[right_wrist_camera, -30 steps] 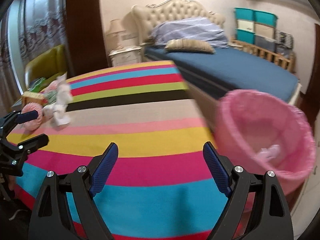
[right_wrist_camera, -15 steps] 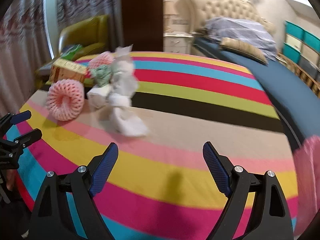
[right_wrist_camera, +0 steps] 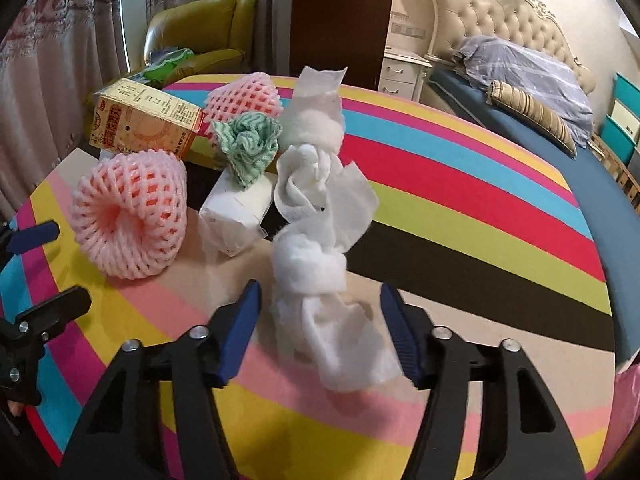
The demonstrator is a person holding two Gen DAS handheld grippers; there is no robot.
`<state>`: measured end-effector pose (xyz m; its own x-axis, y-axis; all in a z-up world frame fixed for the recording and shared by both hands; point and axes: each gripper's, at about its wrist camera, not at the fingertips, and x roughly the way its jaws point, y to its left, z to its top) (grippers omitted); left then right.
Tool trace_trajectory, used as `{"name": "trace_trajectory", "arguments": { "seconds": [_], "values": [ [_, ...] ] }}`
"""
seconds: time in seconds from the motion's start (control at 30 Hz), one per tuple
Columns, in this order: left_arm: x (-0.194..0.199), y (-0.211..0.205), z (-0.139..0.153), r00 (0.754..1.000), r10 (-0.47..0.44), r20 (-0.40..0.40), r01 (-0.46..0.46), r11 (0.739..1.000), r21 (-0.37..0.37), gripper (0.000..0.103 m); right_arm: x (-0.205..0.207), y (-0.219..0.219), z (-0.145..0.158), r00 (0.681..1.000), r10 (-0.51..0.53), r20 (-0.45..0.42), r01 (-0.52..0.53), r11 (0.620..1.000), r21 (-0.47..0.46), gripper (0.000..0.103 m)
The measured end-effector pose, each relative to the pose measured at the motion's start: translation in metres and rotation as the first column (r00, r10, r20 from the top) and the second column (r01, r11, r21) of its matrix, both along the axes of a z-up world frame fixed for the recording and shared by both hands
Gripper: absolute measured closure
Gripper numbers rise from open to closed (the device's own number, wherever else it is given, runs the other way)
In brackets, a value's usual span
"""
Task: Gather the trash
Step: 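Grasp the pink foam fruit net with the left tool while the right tool grasps a tissue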
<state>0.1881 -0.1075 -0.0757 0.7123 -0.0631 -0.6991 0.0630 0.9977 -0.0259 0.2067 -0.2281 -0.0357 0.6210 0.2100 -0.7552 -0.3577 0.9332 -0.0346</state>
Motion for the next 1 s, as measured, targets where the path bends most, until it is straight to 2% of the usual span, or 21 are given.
{"name": "trace_trajectory", "arguments": {
  "seconds": [0.1,0.17,0.23,0.33,0.47,0.7,0.83,0.9,1.0],
  "values": [
    [0.014,-0.01,0.003,1.0,0.014,-0.007,-0.014,1.0,-0.005,0.005,0.004,-0.007,0.0,1.0,-0.017,-0.018,0.017,0.999,0.04,0.065],
    [0.019,-0.014,0.007,1.0,0.025,0.002,-0.025,1.0,-0.016,0.005,0.006,-0.012,0.002,0.999,-0.051,-0.013,0.051,0.997,0.051,0.083],
    [0.024,-0.018,0.01,0.999,0.039,0.015,-0.039,0.999,-0.031,0.005,0.007,-0.019,0.004,0.996,-0.086,0.001,0.086,0.995,0.059,0.088],
    [0.035,-0.025,0.012,0.998,0.056,0.004,-0.055,0.997,-0.052,0.005,0.009,-0.034,0.005,0.989,-0.147,0.002,0.146,0.984,0.106,0.09],
    [0.048,-0.034,0.012,0.997,0.073,-0.006,-0.073,0.996,-0.046,0.005,0.016,-0.046,0.002,0.985,-0.173,-0.026,0.175,0.972,0.157,0.09],
    [0.08,-0.051,0.0,0.989,0.136,-0.05,-0.134,0.99,0.052,0.006,0.015,-0.038,0.004,0.988,-0.153,0.007,0.151,0.982,0.111,0.09],
    [0.075,-0.035,-0.003,0.989,0.14,-0.05,-0.139,0.99,0.014,0.041,0.011,-0.034,0.002,0.99,-0.142,0.011,0.14,0.986,0.094,0.09],
    [0.07,-0.031,-0.001,0.992,0.124,-0.028,-0.124,0.992,0.016,0.049,0.012,-0.035,0.001,0.99,-0.144,0.003,0.143,0.985,0.095,0.09],
    [0.064,-0.027,-0.002,0.993,0.116,-0.016,-0.116,0.993,0.025,0.052,0.012,-0.036,0.0,0.989,-0.146,-0.006,0.145,0.984,0.099,0.09]
  ]
}}
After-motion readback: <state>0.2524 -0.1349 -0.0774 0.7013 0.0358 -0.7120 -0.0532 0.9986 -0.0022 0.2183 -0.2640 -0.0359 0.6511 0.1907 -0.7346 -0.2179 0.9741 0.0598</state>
